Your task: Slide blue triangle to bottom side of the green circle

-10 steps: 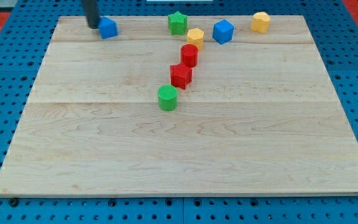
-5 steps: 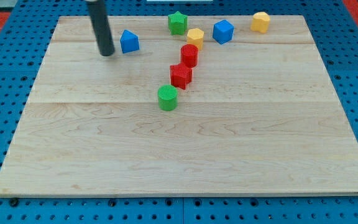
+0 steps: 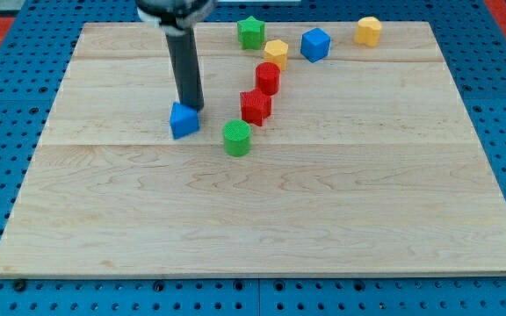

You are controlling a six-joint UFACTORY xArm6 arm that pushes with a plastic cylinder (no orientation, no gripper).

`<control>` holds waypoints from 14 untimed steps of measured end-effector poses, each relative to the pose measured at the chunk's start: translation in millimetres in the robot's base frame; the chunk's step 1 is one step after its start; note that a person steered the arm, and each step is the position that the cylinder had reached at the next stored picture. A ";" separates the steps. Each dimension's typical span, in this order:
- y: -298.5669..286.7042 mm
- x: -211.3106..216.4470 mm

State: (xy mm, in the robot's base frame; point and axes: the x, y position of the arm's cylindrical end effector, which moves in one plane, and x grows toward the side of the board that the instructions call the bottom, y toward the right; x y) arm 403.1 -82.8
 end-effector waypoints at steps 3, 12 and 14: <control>-53.0 21.8; 31.0 104.3; 8.7 51.5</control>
